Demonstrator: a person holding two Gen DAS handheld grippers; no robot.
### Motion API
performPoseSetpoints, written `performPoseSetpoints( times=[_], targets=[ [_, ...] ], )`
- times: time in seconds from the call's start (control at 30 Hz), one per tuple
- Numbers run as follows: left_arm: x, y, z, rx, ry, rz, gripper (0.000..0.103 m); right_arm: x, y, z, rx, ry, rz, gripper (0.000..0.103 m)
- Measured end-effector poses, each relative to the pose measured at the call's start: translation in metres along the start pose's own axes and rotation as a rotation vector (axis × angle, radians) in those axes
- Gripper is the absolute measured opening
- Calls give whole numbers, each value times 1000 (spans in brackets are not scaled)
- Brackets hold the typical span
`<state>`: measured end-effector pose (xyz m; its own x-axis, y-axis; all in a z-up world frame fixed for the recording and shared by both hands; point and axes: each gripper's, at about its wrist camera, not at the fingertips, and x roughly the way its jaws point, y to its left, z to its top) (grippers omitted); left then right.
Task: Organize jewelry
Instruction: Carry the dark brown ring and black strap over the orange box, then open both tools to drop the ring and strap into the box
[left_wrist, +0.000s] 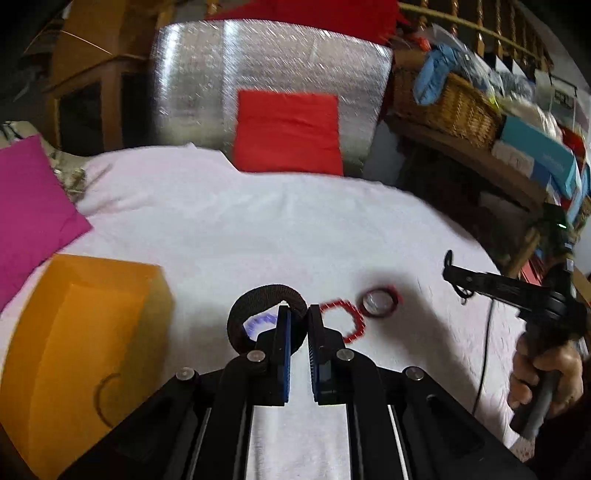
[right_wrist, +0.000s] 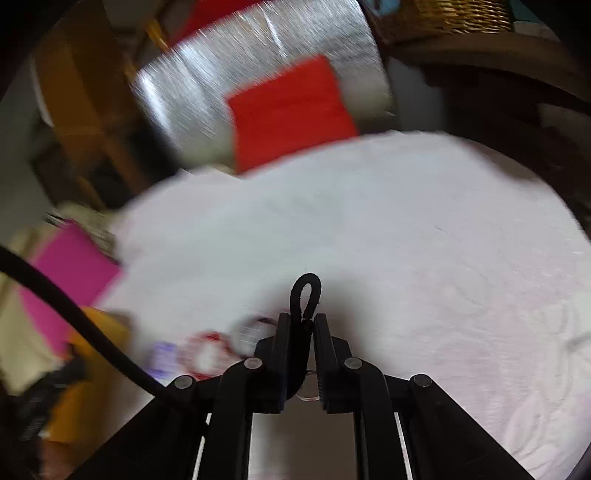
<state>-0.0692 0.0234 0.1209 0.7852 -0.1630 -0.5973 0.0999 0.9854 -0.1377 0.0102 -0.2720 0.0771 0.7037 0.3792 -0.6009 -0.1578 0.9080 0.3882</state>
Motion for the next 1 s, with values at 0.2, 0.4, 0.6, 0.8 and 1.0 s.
performPoseSetpoints(
  times=[0.2, 0.4, 0.6, 0.8, 1.0],
  targets=[
    [-48, 36, 5, -107, -138, 153, 9, -21, 55, -12, -62, -32, 242, 13],
    [-76, 83, -1, -170, -199, 429, 9, -12, 136, -32, -114, 16, 440, 13],
    [-67, 160, -26, -313, -27, 507, 9, 15, 226, -56, -157, 106, 554, 13],
    [-55, 207, -49, -446, 95, 476, 9, 52, 292, -91, -197, 222, 554, 13],
    [-35, 220, -70, -509, 209, 417, 10, 105, 319, -101, -199, 301, 471, 17]
  ],
)
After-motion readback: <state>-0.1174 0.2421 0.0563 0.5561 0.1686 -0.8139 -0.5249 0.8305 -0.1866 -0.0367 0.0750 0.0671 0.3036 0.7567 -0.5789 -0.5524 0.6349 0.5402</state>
